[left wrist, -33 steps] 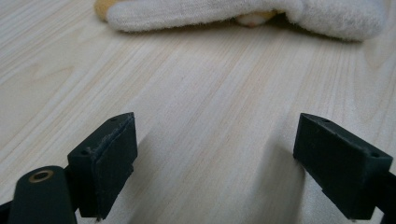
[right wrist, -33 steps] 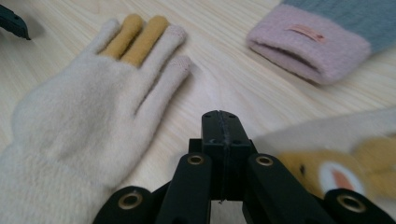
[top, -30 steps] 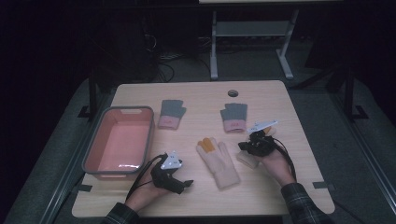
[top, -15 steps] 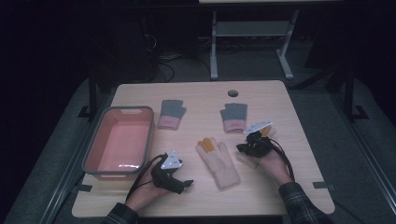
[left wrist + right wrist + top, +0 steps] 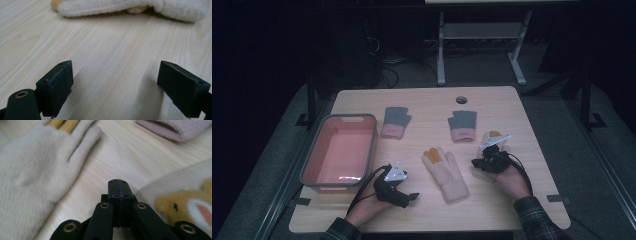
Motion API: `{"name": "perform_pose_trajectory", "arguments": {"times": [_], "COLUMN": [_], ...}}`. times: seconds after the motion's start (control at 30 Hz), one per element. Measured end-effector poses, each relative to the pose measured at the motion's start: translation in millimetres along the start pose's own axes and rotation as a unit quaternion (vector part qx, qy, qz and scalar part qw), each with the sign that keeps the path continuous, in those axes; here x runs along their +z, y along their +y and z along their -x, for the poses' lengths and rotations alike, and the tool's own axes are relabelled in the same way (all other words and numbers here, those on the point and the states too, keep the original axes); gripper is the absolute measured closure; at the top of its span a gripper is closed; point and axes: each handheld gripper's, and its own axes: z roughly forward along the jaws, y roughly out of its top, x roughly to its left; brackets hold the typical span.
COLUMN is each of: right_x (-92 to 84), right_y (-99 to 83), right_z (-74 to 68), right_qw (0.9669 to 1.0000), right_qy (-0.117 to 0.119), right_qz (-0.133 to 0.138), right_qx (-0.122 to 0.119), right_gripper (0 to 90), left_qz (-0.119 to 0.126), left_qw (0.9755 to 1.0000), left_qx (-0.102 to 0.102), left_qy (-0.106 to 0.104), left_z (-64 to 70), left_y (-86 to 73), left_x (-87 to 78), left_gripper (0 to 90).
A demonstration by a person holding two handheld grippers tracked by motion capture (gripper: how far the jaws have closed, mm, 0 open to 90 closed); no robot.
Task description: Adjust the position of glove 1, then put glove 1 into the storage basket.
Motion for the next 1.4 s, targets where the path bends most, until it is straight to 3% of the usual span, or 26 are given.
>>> {"name": "perform_pose_trajectory", "arguments": {"times": [0.73,1.07,1.4], "right_x": [-29.9,-54.0,-69.4], "right_y": [-29.2,-56.2,-70.8], "right_z": [11.3,24.4,37.1], "right_qw": [0.9998,0.9992,0.9978], "right_qy": [-0.007,-0.023,-0.042], "right_qz": [-0.005,-0.007,-0.006], "right_qx": [0.017,0.031,0.050], "right_gripper": [90.0,90.0,90.0], "left_qz": [0.001,0.001,0.001], "left_qw": [1.0000,1.0000,1.0000], "left_qx": [-0.001,0.000,0.000], "left_qy": [0.000,0.000,0.000], "left_z": [0.0,0.0,-0.1], "left_y": [0.0,0.0,-0.1], "left_x": [0.3,0.4,0.4], "left_gripper": [12.6,12.7,12.7]}}
